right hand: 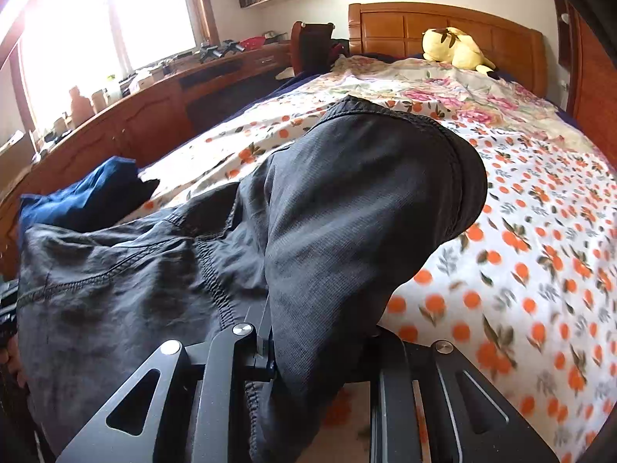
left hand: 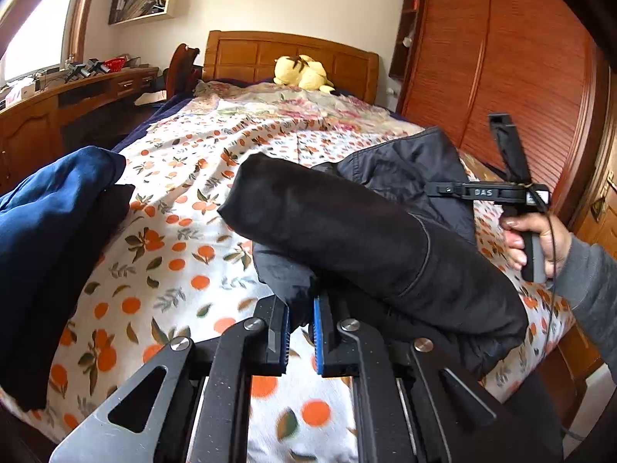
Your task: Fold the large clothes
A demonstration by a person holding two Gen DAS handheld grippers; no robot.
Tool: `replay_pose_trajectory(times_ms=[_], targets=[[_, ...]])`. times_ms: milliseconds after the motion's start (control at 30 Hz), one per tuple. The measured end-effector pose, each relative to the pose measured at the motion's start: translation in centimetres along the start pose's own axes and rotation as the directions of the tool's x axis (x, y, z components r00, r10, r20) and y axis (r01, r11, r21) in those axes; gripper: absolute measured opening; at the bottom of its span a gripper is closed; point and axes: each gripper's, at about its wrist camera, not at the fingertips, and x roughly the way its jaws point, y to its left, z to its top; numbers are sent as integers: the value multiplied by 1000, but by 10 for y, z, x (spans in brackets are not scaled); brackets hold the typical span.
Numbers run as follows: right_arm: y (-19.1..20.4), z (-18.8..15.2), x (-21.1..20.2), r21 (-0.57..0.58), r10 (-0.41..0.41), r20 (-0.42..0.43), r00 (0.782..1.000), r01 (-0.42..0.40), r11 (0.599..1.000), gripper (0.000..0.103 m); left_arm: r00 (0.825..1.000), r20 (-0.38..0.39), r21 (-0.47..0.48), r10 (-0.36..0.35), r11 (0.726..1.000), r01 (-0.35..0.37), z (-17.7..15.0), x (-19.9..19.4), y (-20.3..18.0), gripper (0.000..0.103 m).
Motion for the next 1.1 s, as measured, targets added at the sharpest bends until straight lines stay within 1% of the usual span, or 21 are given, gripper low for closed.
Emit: replay_pose_trajectory(times_ms=[167, 333, 467, 567, 667, 767, 900, 1100], targets=[[-4, -16, -26, 18, -13, -11, 1000, 14, 1000, 22, 1000, -13, 32, 8, 999, -8, 6, -7, -15, 10], [-1, -24, -48, 24, -39, -7, 999, 40, 999, 22, 1000, 7, 73, 5, 997, -5, 20, -17, -37, 10], [3, -29, -68, 46, -52, 11, 999, 51, 998, 22, 1000, 19, 101, 1, 995, -3, 31, -20, -48, 10], [8, -28, -76, 37, -79, 9, 997, 78, 996, 22, 1000, 30, 127, -1, 992, -3, 40, -22, -52, 10], [19, -17, -84, 15, -88, 29, 996, 87, 996, 22, 999, 48, 133, 8, 991, -15, 49, -27, -48, 10], [33, -6, -90, -9, -88, 49, 995, 88, 996, 22, 997, 80, 123, 12, 992, -21, 56, -38, -36, 10], [65, 21, -89, -61, -76, 60, 995, 80, 995, 22, 992, 122, 102, 34, 994, -46, 65, -57, -7, 9], [131, 68, -73, -142, -28, 82, 996, 40, 989, 22, 978, 169, 96, 120, 986, -138, 77, -94, 52, 9]])
